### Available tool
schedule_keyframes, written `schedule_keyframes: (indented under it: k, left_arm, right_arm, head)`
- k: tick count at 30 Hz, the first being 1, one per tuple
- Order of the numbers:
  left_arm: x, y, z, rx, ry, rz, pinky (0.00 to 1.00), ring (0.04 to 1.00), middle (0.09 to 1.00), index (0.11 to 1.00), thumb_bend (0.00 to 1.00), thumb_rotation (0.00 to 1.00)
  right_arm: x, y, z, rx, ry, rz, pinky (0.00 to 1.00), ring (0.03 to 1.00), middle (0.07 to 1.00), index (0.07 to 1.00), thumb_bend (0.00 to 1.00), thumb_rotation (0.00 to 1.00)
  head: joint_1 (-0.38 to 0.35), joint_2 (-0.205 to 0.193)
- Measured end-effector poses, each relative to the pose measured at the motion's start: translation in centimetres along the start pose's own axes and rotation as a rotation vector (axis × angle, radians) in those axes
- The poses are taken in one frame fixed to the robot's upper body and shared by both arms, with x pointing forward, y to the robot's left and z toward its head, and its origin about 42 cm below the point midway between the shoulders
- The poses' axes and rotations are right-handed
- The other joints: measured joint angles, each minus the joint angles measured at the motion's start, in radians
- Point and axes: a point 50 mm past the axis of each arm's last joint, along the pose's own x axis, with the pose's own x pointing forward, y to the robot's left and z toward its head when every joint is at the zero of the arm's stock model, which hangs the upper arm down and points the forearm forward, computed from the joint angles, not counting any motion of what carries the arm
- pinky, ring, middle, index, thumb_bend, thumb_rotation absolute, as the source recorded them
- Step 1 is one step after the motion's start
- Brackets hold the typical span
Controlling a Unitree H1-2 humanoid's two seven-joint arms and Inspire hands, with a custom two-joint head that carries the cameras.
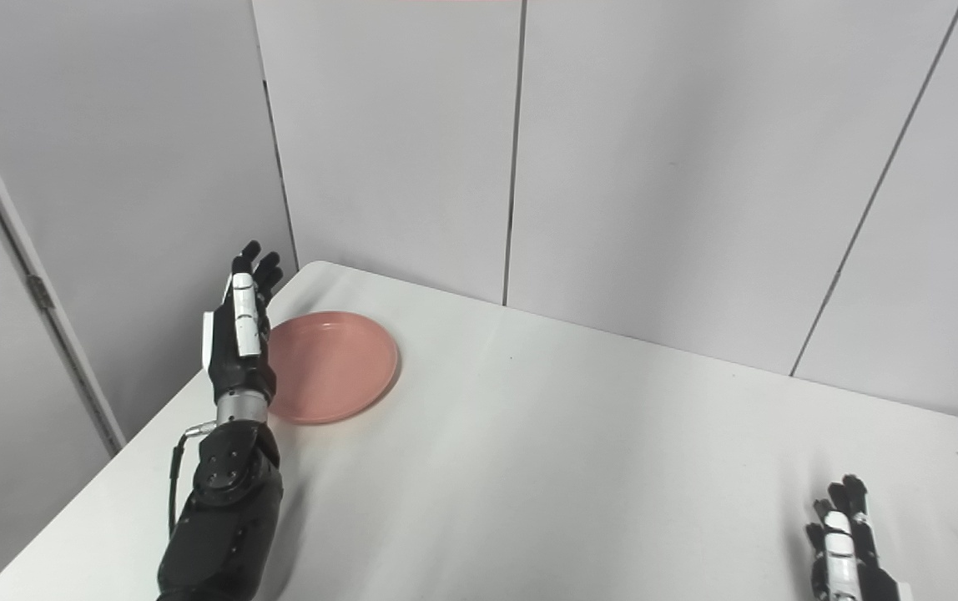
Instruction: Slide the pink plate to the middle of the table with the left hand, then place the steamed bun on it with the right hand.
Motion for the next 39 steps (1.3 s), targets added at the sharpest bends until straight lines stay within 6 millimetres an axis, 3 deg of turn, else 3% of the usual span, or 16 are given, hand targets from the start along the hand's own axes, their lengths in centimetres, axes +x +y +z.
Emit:
schedule_keyframes:
  k: [9, 22, 33, 39]
  left_arm:
    - [1.1, 1.9, 0.3, 0.024, -0.009, 0.04, 1.0, 0.9, 0.879, 0.894, 0.73, 1.0]
    - [1.8, 3.8, -1.0, 0.037, 0.022, 0.1, 1.0, 0.905, 0.882, 0.896, 0.7, 1.0]
    - [2.0, 3.5, -1.9, 0.048, 0.098, 0.102, 1.0, 0.942, 0.901, 0.92, 0.69, 1.0]
    - [1.9, 3.4, -2.4, 0.066, 0.142, 0.09, 1.0, 0.91, 0.885, 0.901, 0.71, 1.0]
  right_arm:
    - [0.0, -0.1, 0.0, -0.001, -0.001, 0.0, 1.0, 1.0, 1.0, 1.0, 0.37, 0.84]
    - [0.0, -0.1, 0.0, 0.001, -0.006, 0.001, 1.0, 1.0, 1.0, 1.0, 0.37, 0.84]
    - [0.0, -0.1, 0.0, -0.002, -0.006, 0.001, 1.0, 1.0, 1.0, 1.0, 0.36, 0.84]
    - [0.0, -0.1, 0.0, -0.002, -0.007, 0.0, 1.0, 1.0, 1.0, 1.0, 0.37, 0.83]
  head:
    - [0.003, 0.003]
    - [0.005, 0.005]
    - [0.003, 0.008]
    - [0.002, 0.009]
